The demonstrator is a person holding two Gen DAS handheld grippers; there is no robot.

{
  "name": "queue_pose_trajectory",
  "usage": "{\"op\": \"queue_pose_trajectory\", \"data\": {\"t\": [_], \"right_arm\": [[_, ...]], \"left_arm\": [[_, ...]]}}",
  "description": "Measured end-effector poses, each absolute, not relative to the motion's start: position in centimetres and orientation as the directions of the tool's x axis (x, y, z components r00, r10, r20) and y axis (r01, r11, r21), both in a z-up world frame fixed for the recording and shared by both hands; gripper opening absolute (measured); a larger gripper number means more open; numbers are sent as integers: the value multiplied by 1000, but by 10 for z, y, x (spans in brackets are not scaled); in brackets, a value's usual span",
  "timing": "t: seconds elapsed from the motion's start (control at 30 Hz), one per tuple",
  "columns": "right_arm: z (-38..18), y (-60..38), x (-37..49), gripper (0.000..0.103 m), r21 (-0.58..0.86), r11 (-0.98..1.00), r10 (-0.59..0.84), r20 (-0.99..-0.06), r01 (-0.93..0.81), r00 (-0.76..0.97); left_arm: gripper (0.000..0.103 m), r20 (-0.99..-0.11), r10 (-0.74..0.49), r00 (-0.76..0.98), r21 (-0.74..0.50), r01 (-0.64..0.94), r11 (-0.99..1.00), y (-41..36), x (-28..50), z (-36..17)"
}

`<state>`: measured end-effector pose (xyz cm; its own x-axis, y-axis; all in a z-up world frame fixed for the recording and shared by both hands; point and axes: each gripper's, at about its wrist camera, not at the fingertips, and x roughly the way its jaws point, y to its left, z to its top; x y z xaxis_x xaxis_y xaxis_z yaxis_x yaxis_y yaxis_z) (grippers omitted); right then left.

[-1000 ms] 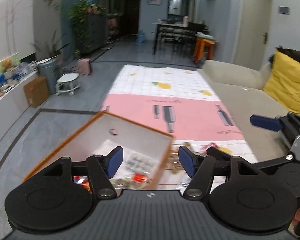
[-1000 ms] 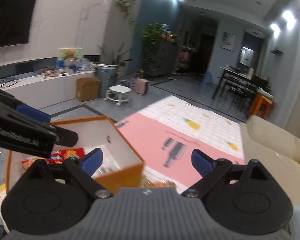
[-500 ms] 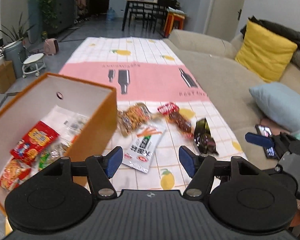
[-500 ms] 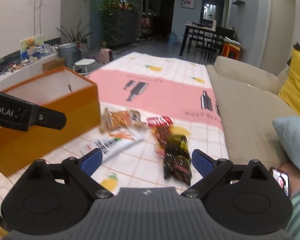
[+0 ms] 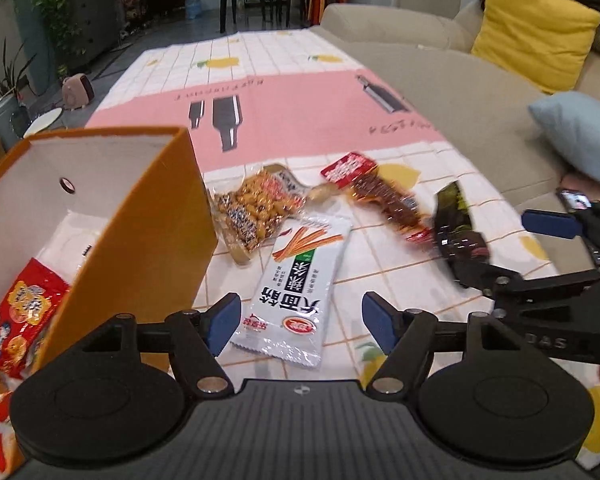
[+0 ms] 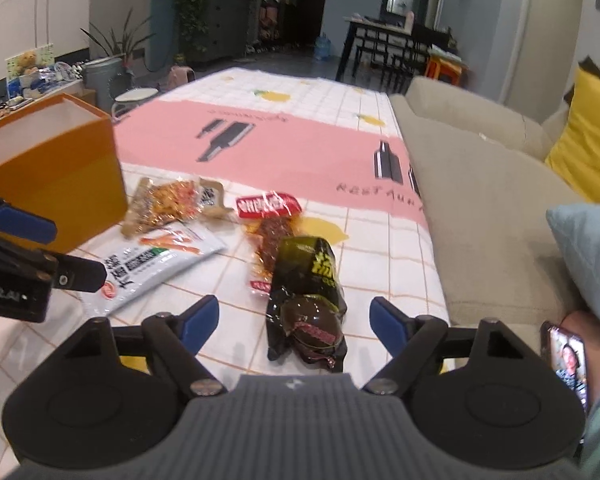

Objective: Organize snacks
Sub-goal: 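Move both tools back over the remaining snacks on the table, then grasp the white spicy-stick packet with the left tool while the right grasps the dark chocolate bag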

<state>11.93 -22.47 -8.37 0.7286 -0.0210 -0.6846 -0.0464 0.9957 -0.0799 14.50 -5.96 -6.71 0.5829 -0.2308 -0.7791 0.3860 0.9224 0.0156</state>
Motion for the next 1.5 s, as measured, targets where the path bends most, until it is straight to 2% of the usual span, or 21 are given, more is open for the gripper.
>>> {"op": "queue_pose_trajectory", "data": {"t": [0.3, 0.47, 0.63, 0.77, 0.87, 0.93, 0.97, 1.5], "right_arm": [[-106, -229, 145, 75, -24, 999, 6, -727, -34, 687], [-115, -231, 156, 75, 4, 1000, 19, -747, -25, 664], [-123, -234, 161, 74, 14, 1000, 12, -764, -3, 645], [-125, -236, 163, 66, 12, 1000, -1, -771, 15, 637], [-128, -237, 164, 60, -5, 1000, -17, -779, 21, 627], [-129, -239, 164, 59, 16, 999, -7, -776, 31, 631], [-129, -239, 164, 58, 13, 999, -9, -777, 31, 629], [-120, -207, 141, 48, 10, 999, 37, -816, -50, 577]], "left_arm": [[82, -800, -225, 557, 30, 412, 911, -69, 178, -97], [82, -812, -241, 532, -3, 409, 913, -68, 190, -108], [87, -805, -257, 535, 0, 433, 901, -73, 194, -113], [86, -796, -262, 546, 14, 448, 894, -77, 193, -115], [77, -792, -274, 545, 7, 456, 890, -79, 193, -114], [61, -791, -277, 546, 4, 458, 889, -80, 192, -113], [59, -792, -277, 545, 2, 455, 891, -80, 191, -112], [55, -834, -228, 503, -29, 374, 927, -66, 136, -104]]}}
